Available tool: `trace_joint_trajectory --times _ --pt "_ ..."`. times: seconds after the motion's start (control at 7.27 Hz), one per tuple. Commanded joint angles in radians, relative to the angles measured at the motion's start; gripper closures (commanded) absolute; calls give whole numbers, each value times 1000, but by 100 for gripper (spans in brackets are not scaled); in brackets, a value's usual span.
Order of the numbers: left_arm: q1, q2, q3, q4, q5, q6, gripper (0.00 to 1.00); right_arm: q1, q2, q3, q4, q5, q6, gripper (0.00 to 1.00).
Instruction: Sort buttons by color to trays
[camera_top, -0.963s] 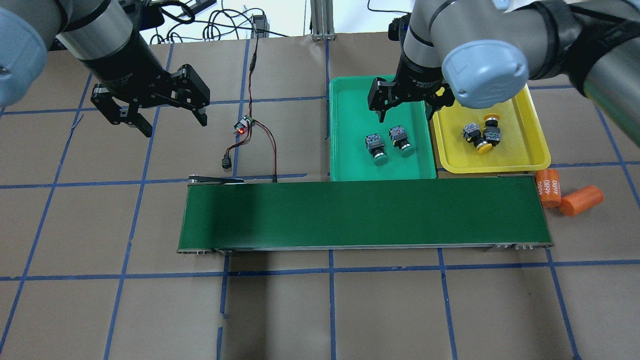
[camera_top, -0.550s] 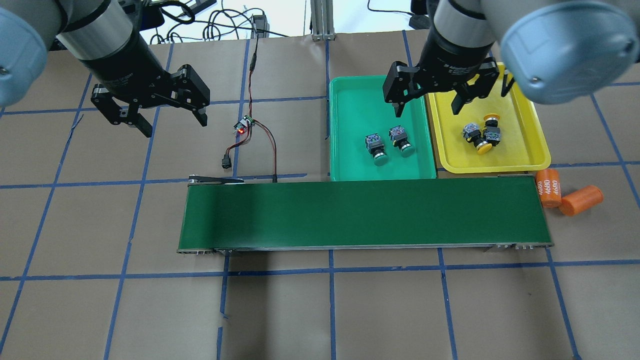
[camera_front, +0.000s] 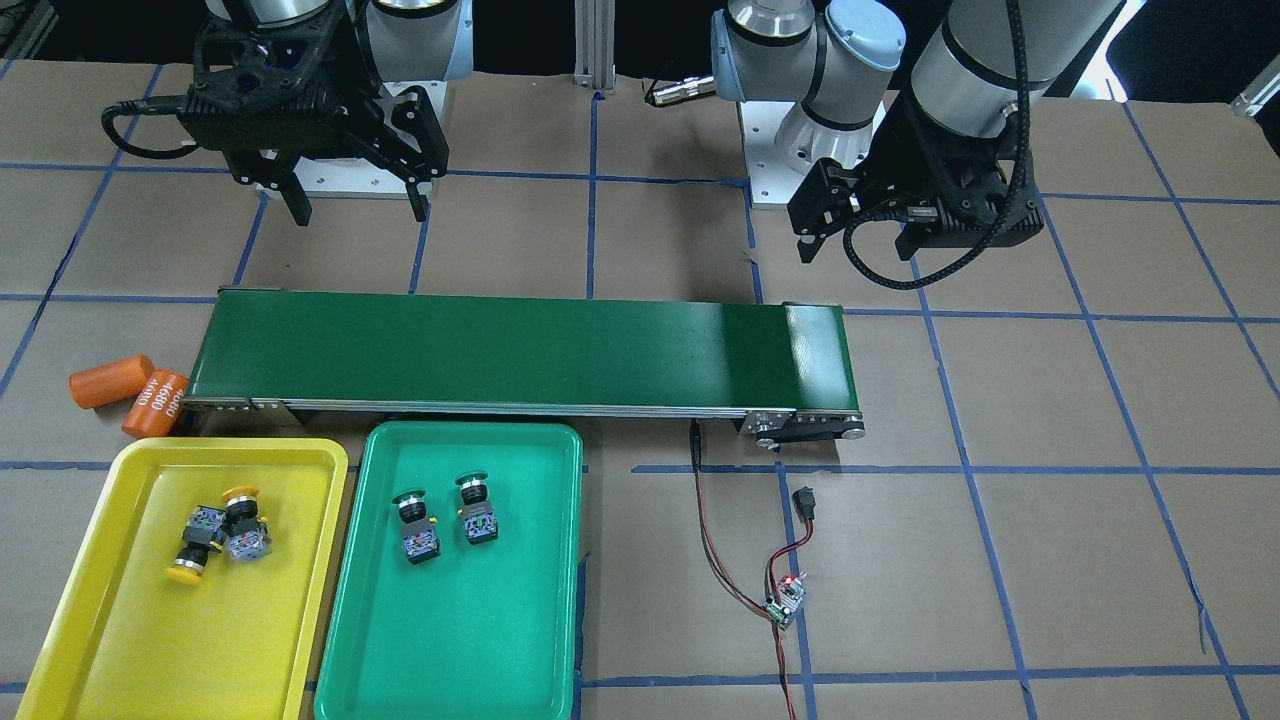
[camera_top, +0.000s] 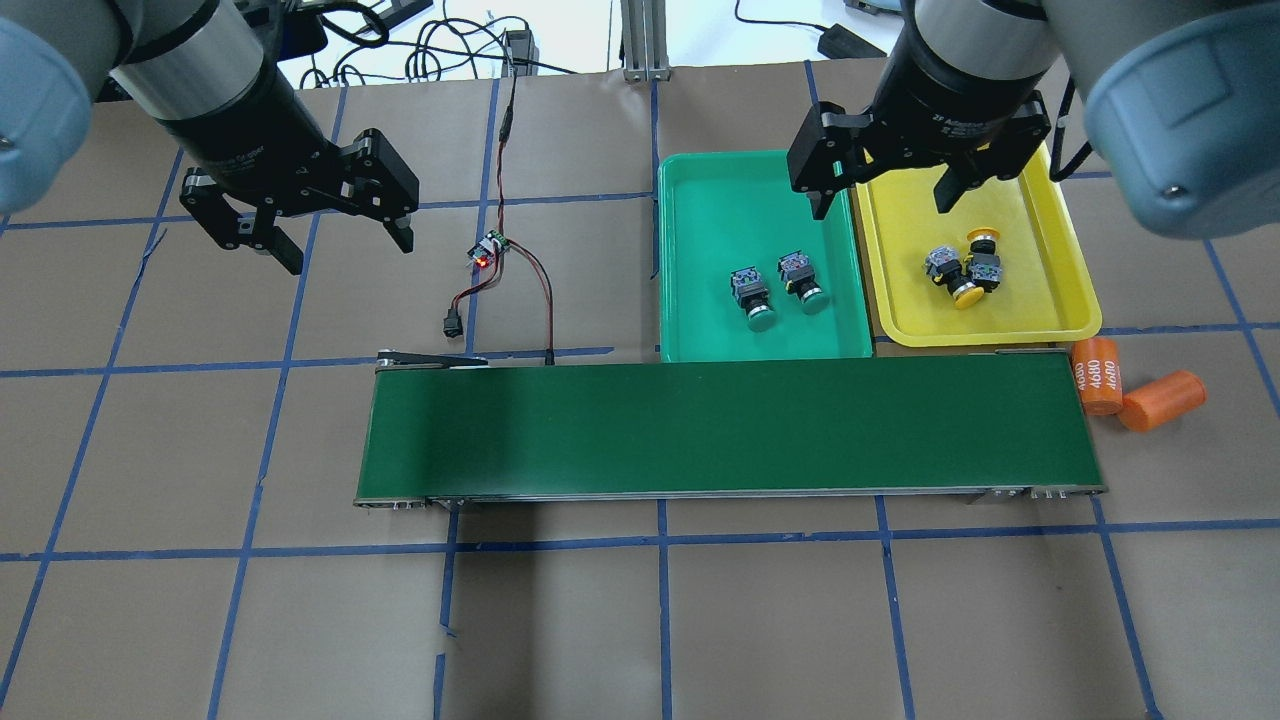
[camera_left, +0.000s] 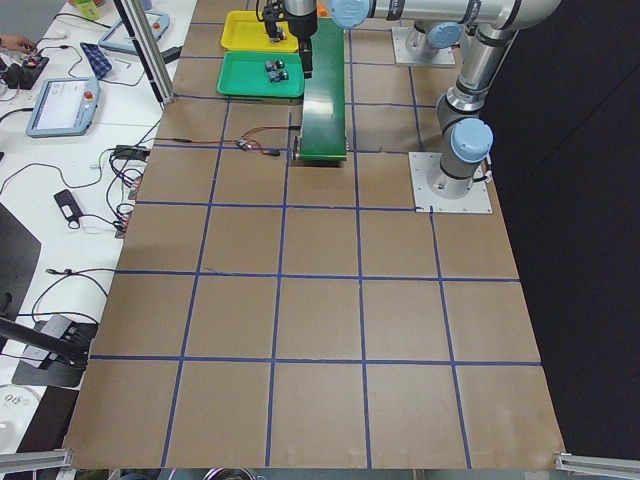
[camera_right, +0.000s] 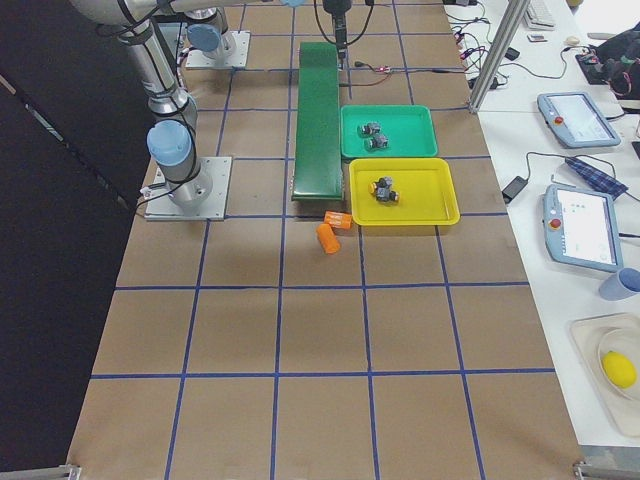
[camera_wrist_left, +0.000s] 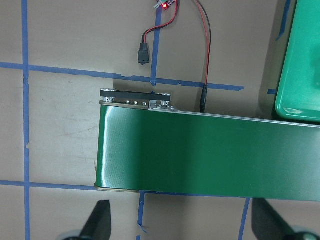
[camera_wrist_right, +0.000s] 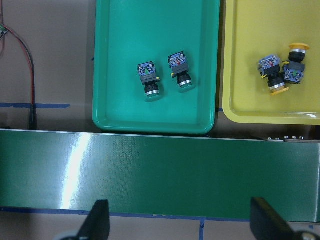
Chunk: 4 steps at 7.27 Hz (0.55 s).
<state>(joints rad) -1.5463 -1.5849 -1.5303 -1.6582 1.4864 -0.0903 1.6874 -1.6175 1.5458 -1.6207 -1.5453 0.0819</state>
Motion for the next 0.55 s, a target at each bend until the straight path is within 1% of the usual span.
trace_joint_trajectory --times 0.0,0.14,0.41 --pt "0 0 -1 0 0 0 0 0 -1 11 -5 -10 1 0" --pt "0 0 -1 0 0 0 0 -3 -1 31 -14 -10 1 0" --pt "0 -1 -1 -2 0 0 0 0 -2 37 -11 -1 13 0"
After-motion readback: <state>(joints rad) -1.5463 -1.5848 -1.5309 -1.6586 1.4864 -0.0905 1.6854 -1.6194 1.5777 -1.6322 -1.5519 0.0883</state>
